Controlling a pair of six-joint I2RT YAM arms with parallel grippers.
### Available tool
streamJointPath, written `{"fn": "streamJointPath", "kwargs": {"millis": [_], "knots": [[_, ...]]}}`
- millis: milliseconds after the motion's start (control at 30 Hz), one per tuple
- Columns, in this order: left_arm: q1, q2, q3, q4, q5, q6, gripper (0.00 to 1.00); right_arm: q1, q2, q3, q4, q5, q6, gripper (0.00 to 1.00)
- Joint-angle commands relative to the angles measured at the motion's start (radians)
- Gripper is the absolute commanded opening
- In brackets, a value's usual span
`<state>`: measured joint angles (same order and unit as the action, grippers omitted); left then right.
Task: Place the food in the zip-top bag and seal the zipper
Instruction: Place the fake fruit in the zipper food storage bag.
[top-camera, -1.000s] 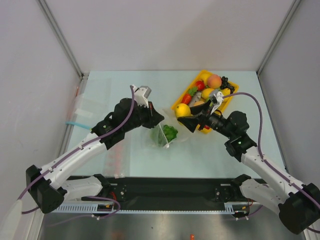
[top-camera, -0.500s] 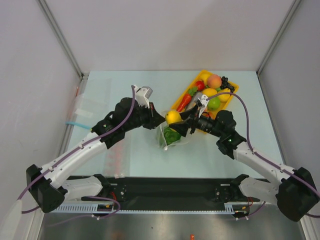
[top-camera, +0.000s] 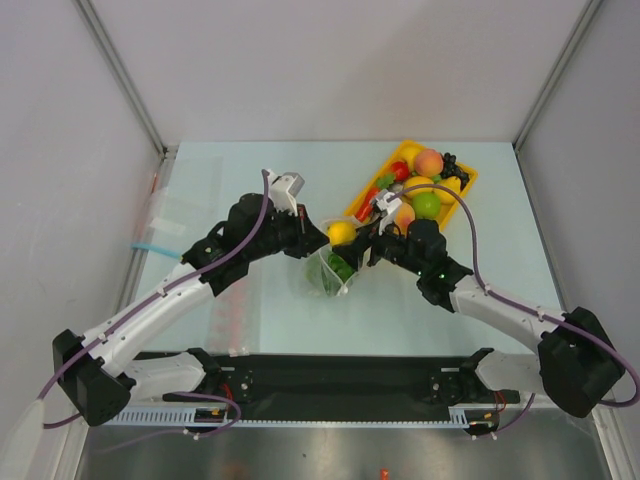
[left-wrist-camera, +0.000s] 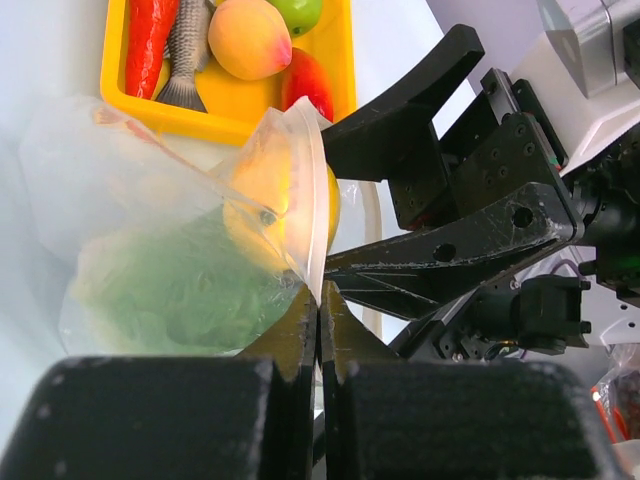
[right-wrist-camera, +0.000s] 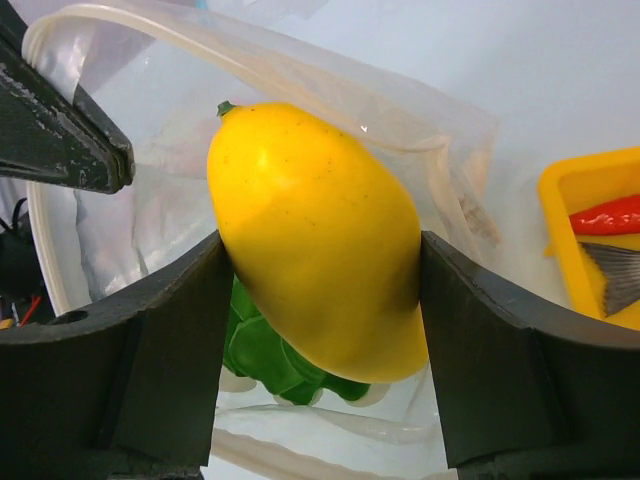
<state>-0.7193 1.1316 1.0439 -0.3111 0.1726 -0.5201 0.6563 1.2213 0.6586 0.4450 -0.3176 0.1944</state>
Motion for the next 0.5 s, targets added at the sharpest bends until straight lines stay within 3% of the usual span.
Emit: {"fn": "streamJointPath", "kwargs": {"millis": [0, 33, 67, 167, 333, 467], "knots": [[0.004, -0.003, 0.051, 0.021, 0.033, 0.014, 0.0, 0.026, -0.032, 0.05, -0.014, 0.113, -0.059, 0.57], [0.004, -0.004, 0.053, 0.02, 0.03, 0.014, 0.0, 0.029, -0.037, 0.055, -0.022, 0.136, -0.065, 0.61], [0.004, -0.004, 0.053, 0.02, 0.03, 0.014, 0.0, 0.032, -0.039, 0.059, -0.031, 0.15, -0.064, 0.75], [0.02, -0.013, 0.042, 0.03, 0.031, 0.005, 0.0, 0.045, -0.045, 0.073, -0.058, 0.175, -0.067, 0.86], [0.069, -0.058, 0.018, 0.055, 0.044, -0.015, 0.0, 0.065, -0.062, 0.084, -0.086, 0.192, -0.07, 0.92], [0.092, -0.085, 0.002, 0.058, 0.022, -0.021, 0.0, 0.071, -0.094, 0.096, -0.115, 0.21, -0.053, 0.91]]}}
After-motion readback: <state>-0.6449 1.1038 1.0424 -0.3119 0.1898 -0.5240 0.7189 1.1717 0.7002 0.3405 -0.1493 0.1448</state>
